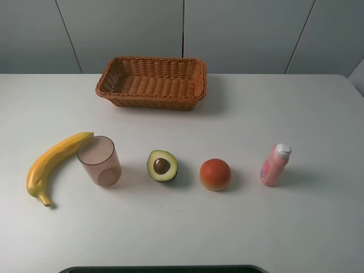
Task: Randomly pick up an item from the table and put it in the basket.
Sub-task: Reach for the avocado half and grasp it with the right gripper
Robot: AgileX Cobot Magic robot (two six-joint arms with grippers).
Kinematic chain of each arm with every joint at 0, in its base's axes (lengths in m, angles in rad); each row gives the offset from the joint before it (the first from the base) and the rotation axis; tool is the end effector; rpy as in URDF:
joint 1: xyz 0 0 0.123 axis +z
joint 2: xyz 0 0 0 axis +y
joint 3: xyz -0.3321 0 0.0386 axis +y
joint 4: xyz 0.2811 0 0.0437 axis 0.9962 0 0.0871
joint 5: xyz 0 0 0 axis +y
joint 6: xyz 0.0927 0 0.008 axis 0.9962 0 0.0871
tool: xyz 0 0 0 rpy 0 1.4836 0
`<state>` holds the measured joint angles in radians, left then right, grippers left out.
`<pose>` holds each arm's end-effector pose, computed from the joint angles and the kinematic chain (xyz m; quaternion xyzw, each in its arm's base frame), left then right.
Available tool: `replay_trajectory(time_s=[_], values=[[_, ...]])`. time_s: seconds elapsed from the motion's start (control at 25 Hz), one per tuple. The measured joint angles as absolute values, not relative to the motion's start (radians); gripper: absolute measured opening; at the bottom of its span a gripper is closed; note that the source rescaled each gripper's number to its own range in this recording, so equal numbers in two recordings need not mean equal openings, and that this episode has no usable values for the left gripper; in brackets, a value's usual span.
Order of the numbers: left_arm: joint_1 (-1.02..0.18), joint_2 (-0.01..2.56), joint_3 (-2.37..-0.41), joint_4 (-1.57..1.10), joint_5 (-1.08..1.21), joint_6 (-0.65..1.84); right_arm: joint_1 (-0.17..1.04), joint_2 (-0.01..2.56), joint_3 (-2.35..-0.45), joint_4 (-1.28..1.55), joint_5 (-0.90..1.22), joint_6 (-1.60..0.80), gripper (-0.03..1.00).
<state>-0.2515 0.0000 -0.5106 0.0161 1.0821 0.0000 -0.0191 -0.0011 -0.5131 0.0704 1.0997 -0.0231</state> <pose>-0.0248 0.0077 0.2937 0.1069 0.8493 -0.0569 0.5138 -0.0272 0.0064 0.2931 -0.0040 0.8591 0.0243 0.5112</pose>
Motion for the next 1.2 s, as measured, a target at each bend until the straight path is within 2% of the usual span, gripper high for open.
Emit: replay_trajectory(time_s=[1.2], values=[[-0.251,0.0,-0.511,0.016,1.082,0.007,-0.019,-0.001,-0.513,0.071,1.1,-0.023,1.0]])
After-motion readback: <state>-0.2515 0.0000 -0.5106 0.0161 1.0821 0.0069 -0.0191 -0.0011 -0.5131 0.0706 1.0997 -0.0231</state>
